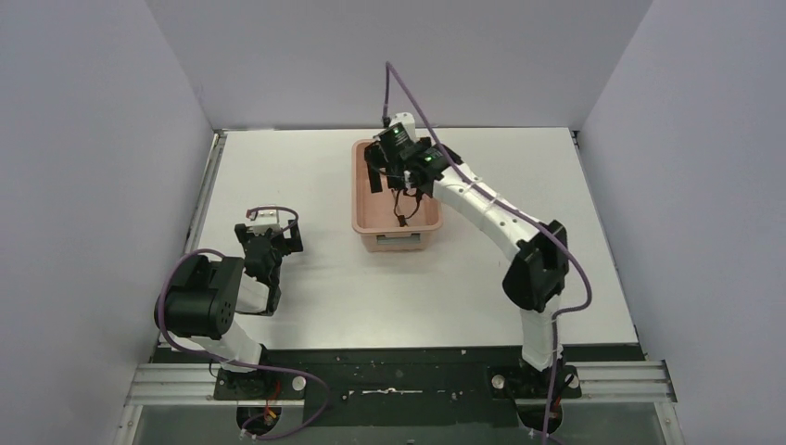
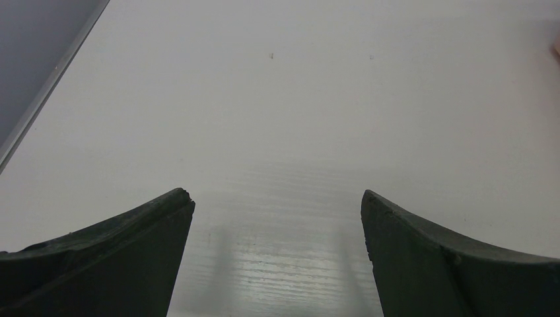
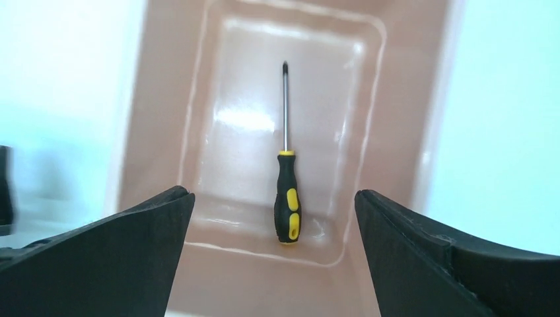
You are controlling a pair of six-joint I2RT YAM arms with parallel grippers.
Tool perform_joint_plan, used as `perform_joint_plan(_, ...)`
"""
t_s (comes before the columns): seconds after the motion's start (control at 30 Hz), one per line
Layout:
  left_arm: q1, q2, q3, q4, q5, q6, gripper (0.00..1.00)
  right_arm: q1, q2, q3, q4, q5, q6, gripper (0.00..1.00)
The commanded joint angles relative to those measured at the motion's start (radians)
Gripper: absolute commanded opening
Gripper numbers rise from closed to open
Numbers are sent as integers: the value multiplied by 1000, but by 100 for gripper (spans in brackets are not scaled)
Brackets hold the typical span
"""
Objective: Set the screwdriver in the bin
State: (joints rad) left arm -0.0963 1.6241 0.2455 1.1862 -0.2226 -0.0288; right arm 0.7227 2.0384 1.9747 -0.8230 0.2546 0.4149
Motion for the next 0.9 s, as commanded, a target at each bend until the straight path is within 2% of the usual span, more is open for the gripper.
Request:
perform_joint_plan(0.0, 4, -14, 5, 30, 18, 7, 97, -15, -242, -48, 97, 89, -52, 100)
perform_joint_plan(0.1, 5, -15, 3, 30, 18, 7, 97, -78, -365, -199, 176, 111, -60, 100)
perform_joint_plan(0.3, 4, -14, 5, 29, 18, 8, 97, -329, -583, -579, 342, 93, -63, 100)
perform_joint_plan(0.47, 5, -15, 5, 30, 17, 8, 97, -518, -692, -886, 459, 59, -65, 100)
perform_joint_plan(0.67, 4, -15, 5, 27, 20, 8, 97, -582, -747, -1170, 592, 80, -70, 100)
perform_joint_plan(0.87, 4, -14, 6, 26, 22, 6, 97, -584, -785, -1292, 674, 96, -55, 100)
